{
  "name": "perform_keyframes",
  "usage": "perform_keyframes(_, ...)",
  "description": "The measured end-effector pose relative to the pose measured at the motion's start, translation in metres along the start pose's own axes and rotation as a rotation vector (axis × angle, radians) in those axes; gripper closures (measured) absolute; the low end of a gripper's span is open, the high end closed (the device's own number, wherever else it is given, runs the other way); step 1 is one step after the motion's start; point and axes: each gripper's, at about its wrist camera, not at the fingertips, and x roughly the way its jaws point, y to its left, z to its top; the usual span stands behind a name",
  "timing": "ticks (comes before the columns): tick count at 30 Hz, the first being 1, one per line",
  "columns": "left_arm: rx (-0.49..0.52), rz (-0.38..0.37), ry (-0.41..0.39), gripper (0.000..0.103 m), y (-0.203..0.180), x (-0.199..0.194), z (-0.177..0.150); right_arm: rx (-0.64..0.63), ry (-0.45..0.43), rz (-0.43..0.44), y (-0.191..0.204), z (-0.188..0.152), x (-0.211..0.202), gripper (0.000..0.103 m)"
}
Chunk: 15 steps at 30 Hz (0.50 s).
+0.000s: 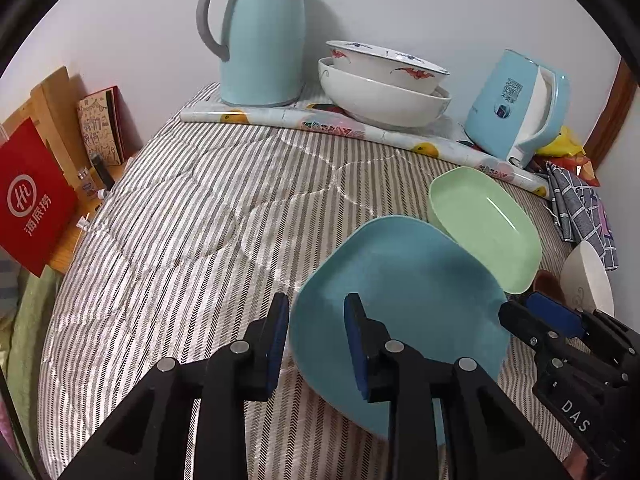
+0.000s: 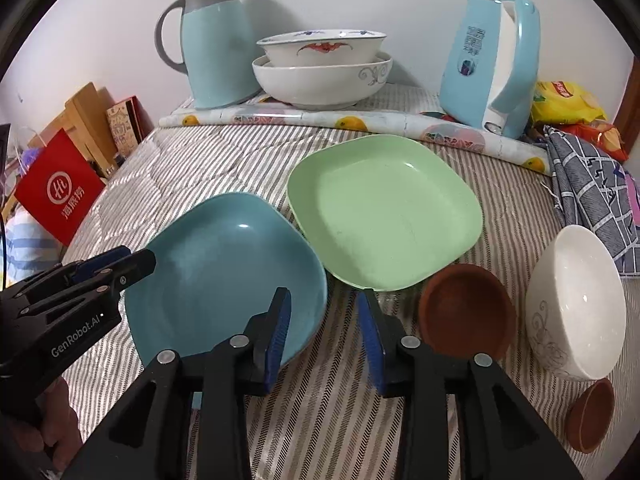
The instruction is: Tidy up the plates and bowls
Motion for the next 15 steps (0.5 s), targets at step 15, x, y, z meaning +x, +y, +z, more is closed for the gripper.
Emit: perform_keyframes(15,0.034,-0.031,-0.032,0.071,-0.038,-0.021,0.014,0.061,-0.052,-0.023,-0.039,0.004,-0.036,0.050)
